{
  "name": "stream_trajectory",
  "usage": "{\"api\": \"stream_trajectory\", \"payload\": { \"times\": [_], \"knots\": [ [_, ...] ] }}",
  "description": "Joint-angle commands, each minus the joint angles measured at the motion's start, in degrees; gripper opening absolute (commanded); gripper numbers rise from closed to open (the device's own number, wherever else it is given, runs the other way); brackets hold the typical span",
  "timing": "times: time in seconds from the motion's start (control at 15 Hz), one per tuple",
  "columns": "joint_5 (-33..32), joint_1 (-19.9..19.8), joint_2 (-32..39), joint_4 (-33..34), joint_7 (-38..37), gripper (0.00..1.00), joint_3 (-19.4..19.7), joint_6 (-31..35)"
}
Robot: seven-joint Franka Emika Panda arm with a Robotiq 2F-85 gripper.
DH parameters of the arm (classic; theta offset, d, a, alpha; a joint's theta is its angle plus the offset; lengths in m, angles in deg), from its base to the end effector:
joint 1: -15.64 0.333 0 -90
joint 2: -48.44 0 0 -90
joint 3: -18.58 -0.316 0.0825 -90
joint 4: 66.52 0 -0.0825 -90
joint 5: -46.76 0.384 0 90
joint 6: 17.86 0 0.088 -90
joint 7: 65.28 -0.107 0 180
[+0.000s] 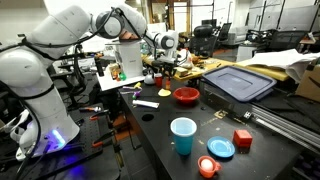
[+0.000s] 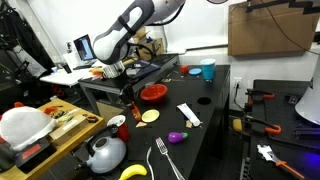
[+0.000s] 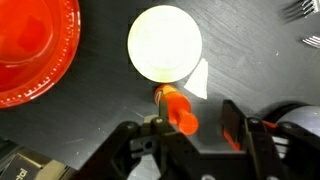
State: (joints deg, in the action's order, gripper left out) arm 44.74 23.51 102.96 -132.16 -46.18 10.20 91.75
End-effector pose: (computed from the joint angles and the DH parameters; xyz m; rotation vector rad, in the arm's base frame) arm 0.7252 0.1766 0.2107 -2.9067 -0.8698 0.2630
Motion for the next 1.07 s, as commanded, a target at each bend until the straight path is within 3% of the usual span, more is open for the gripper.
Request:
{"api": "stream_trajectory", "payload": {
  "times": [0.0,0.27,0.6,1.0],
  "knots": [
    [-0.6,-0.3,0.7,2.1,1.4,0.27,0.1,-1.2],
    [-0.7,-0.6,0.4,2.3,1.4,0.00,0.2,-1.1],
    [-0.8,-1.4,-1.7,0.3,1.5,0.05,0.7,-2.5],
    [0.3,-6.4,-8.9,-2.9,6.0,0.05,0.8,-8.2]
  ]
}}
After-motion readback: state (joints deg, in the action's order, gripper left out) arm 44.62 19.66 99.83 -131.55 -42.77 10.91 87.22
